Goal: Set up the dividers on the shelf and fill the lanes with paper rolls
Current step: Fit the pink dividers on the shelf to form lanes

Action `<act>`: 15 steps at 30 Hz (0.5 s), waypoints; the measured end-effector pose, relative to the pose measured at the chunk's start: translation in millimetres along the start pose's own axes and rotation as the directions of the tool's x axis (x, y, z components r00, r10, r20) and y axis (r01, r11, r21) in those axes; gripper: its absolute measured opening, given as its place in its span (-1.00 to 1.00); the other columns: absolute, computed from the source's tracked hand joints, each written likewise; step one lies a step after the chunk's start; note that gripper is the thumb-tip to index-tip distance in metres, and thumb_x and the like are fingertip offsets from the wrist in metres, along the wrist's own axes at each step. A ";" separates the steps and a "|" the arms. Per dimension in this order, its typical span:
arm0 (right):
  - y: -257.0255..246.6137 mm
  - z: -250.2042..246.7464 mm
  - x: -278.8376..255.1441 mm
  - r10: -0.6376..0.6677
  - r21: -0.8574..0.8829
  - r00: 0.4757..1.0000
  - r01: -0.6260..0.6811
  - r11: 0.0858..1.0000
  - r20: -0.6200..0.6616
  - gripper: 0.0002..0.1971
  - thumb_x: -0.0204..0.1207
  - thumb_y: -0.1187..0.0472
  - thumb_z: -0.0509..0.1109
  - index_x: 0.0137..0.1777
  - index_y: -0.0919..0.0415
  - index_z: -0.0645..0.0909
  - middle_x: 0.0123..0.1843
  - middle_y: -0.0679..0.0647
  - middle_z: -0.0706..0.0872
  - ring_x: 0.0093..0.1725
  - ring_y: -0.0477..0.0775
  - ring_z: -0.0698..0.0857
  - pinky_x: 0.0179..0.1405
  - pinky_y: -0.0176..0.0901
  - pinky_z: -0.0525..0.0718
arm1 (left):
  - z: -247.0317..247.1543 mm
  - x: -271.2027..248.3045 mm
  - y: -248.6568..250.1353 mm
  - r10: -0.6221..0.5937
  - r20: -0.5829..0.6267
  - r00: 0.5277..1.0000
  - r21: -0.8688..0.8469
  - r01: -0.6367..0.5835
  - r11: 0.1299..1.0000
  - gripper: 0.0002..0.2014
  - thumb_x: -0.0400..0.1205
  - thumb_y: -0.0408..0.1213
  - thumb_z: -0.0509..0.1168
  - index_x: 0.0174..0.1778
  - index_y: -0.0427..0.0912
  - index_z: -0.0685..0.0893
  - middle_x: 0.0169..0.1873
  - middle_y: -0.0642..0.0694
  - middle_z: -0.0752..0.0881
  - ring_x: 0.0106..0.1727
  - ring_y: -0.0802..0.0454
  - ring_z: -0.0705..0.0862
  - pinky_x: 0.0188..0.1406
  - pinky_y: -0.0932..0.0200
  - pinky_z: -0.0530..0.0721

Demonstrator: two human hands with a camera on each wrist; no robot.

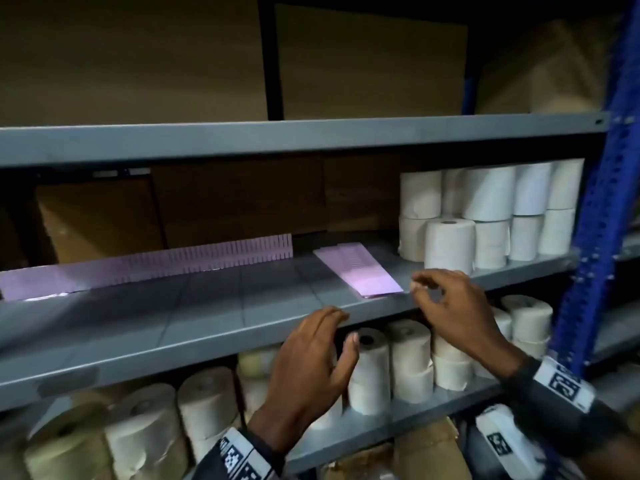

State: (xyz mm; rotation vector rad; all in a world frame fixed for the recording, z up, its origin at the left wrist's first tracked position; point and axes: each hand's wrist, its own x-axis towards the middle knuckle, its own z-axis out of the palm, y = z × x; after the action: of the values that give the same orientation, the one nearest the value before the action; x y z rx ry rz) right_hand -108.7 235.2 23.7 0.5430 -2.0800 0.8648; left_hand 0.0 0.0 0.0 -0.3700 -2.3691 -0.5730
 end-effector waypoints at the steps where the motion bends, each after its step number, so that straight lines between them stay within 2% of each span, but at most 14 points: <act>1: 8.4 8.0 12.5 0.007 0.022 1.000 -0.007 1.000 0.007 -0.87 0.50 0.13 0.48 0.02 -0.02 0.77 -0.14 -0.29 0.70 -0.09 -0.19 0.67 -0.11 -0.38 0.54 | 6.9 11.0 -8.4 0.001 -0.008 1.000 -0.027 -0.001 1.000 -0.52 0.70 0.15 0.12 0.37 -0.04 0.68 0.31 0.07 0.72 0.35 0.13 0.62 0.31 0.22 0.58; 3: 15.5 18.2 36.2 0.037 0.023 0.996 -0.039 0.999 0.083 -0.89 0.51 0.10 0.46 -0.01 -0.03 0.79 -0.19 -0.32 0.71 -0.17 -0.35 0.66 -0.18 -0.58 0.48 | 11.7 30.3 -17.2 -0.025 -0.003 1.000 -0.047 0.025 0.999 -0.52 0.69 0.18 0.10 0.34 -0.02 0.68 0.27 0.08 0.73 0.30 0.14 0.63 0.28 0.27 0.54; 4: 20.0 24.6 49.3 0.060 0.013 0.988 -0.062 0.998 0.143 -0.89 0.52 0.09 0.45 -0.03 -0.03 0.80 -0.18 -0.30 0.74 -0.17 -0.37 0.67 -0.18 -0.58 0.51 | 17.4 43.3 -23.3 -0.022 -0.018 1.000 -0.051 0.021 0.998 -0.53 0.69 0.18 0.11 0.31 -0.01 0.70 0.25 0.08 0.74 0.27 0.14 0.65 0.25 0.29 0.53; 6: 31.4 38.6 66.3 0.082 -0.008 0.965 -0.082 0.997 0.251 -0.87 0.53 0.08 0.43 -0.04 -0.02 0.81 -0.13 -0.23 0.81 -0.14 -0.31 0.70 -0.09 -0.37 0.66 | 29.7 59.8 -26.2 0.014 -0.007 1.000 -0.035 -0.014 0.999 -0.55 0.68 0.16 0.14 0.27 -0.03 0.73 0.23 0.07 0.76 0.24 0.11 0.68 0.22 0.25 0.58; 8: 40.8 47.7 78.5 0.115 -0.033 0.932 -0.110 0.993 0.345 -0.84 0.55 0.09 0.43 0.01 0.02 0.82 -0.06 -0.18 0.83 -0.09 -0.23 0.73 0.01 -0.20 0.71 | 41.2 73.3 -26.8 0.061 -0.005 0.998 -0.011 -0.061 0.998 -0.58 0.69 0.13 0.20 0.26 -0.04 0.75 0.26 0.05 0.76 0.27 0.07 0.70 0.23 0.17 0.64; 12: 57.1 64.7 100.5 0.125 -0.062 0.868 -0.109 0.992 0.480 -0.77 0.58 0.06 0.42 0.17 0.05 0.79 0.07 -0.07 0.83 -0.03 -0.13 0.74 0.08 -0.12 0.72 | 62.7 97.2 -22.3 0.098 0.080 0.992 0.040 -0.101 0.994 -0.53 0.70 0.17 0.21 0.39 -0.01 0.70 0.41 0.07 0.69 0.41 0.08 0.63 0.35 0.20 0.54; 15: 62.7 73.4 111.2 0.099 -0.081 0.794 -0.063 0.995 0.600 -0.69 0.62 0.00 0.36 0.30 0.03 0.73 0.20 -0.10 0.79 0.07 -0.11 0.73 0.14 -0.18 0.67 | 74.1 107.7 -21.9 0.100 0.134 0.986 0.132 -0.117 0.984 -0.43 0.70 0.29 0.12 0.51 0.03 0.60 0.51 0.08 0.60 0.49 0.08 0.55 0.44 0.18 0.48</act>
State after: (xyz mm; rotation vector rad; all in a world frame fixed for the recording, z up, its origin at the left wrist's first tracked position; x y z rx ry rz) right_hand -250.9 214.6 56.1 0.7813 -2.7202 0.7333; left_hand -128.5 29.4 14.1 -0.4817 -2.4752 -0.3402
